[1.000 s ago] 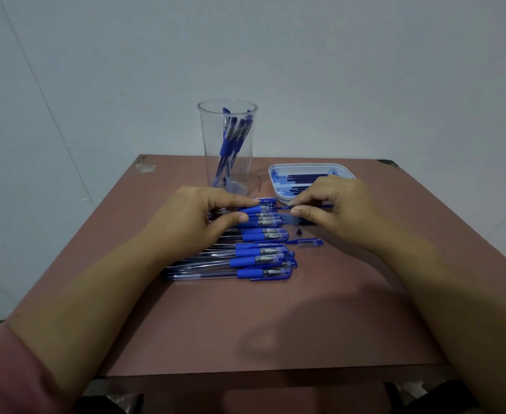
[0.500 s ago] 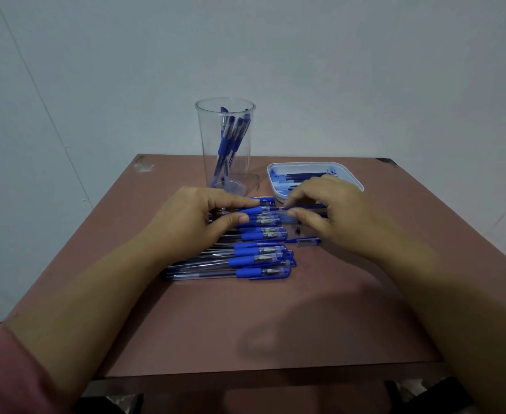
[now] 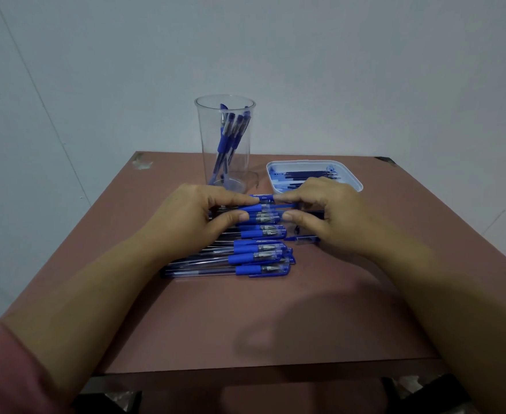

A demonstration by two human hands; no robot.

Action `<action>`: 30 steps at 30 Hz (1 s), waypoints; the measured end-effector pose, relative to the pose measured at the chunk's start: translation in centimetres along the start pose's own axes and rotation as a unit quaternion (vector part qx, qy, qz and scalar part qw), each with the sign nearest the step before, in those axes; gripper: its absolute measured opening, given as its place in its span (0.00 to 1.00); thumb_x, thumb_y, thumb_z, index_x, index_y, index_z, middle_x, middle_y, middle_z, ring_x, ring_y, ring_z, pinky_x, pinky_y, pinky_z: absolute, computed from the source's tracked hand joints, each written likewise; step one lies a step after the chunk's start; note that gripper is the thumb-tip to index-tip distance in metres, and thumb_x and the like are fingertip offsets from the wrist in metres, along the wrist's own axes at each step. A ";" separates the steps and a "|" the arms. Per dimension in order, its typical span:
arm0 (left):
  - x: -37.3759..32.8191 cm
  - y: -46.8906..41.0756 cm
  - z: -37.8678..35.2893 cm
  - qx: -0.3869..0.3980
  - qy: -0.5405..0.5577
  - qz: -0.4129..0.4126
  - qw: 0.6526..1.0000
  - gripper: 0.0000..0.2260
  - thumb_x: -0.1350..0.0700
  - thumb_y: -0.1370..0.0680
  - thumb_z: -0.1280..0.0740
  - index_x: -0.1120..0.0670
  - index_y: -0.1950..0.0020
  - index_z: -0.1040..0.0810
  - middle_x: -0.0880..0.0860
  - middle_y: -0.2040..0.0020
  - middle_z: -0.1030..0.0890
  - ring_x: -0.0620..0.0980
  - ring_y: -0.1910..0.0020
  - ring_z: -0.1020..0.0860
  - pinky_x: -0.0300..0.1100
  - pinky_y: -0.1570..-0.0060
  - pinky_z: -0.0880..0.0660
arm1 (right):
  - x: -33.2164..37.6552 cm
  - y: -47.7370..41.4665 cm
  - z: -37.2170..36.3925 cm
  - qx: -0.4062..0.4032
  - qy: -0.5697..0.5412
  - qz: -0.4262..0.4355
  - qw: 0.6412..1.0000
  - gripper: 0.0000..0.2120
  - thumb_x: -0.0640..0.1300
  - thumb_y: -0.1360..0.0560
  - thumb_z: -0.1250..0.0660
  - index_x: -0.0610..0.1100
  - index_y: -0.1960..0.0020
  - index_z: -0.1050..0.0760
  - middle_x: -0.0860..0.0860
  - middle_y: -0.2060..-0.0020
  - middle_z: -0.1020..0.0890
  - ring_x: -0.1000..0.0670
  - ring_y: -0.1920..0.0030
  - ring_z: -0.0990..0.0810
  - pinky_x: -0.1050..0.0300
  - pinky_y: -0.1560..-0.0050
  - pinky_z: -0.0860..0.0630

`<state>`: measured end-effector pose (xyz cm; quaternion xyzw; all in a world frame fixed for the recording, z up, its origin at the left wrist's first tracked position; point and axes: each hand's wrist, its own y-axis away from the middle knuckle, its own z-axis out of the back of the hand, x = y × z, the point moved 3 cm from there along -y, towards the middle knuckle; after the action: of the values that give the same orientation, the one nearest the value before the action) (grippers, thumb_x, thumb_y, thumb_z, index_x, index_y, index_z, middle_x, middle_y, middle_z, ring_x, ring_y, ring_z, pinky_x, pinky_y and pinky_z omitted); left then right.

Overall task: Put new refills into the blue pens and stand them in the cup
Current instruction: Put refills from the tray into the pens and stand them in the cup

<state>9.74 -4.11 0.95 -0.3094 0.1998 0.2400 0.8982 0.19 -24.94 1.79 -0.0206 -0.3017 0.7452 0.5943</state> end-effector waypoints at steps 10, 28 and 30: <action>-0.1 0.1 0.1 -0.003 0.000 0.002 1.000 0.13 0.50 0.24 0.29 0.38 0.41 0.20 0.39 0.51 0.16 0.36 0.53 0.20 0.39 0.50 0.22 | 0.4 0.0 -0.1 -0.014 -0.025 -0.001 1.000 0.11 0.46 0.25 0.30 0.54 0.43 0.20 0.61 0.56 0.22 0.58 0.53 0.23 0.63 0.52 0.26; -0.1 0.1 0.0 0.001 0.004 0.002 1.000 0.13 0.51 0.24 0.29 0.37 0.41 0.21 0.40 0.50 0.16 0.38 0.52 0.20 0.42 0.50 0.22 | -1.0 0.2 0.7 0.154 0.004 -0.126 0.980 0.08 0.50 0.26 0.29 0.55 0.47 0.18 0.63 0.55 0.21 0.65 0.52 0.25 0.73 0.55 0.32; -0.1 0.1 0.0 -0.001 0.003 0.002 1.000 0.13 0.50 0.24 0.29 0.37 0.41 0.21 0.40 0.50 0.16 0.38 0.53 0.20 0.42 0.50 0.22 | -1.0 0.1 0.5 0.167 0.019 -0.119 0.979 0.07 0.50 0.26 0.29 0.55 0.48 0.17 0.63 0.56 0.21 0.65 0.53 0.25 0.74 0.56 0.33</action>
<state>9.61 -4.12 0.97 -0.3106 0.2032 0.2414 0.8966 0.17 -26.04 1.88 0.1007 -0.1618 0.7083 0.6796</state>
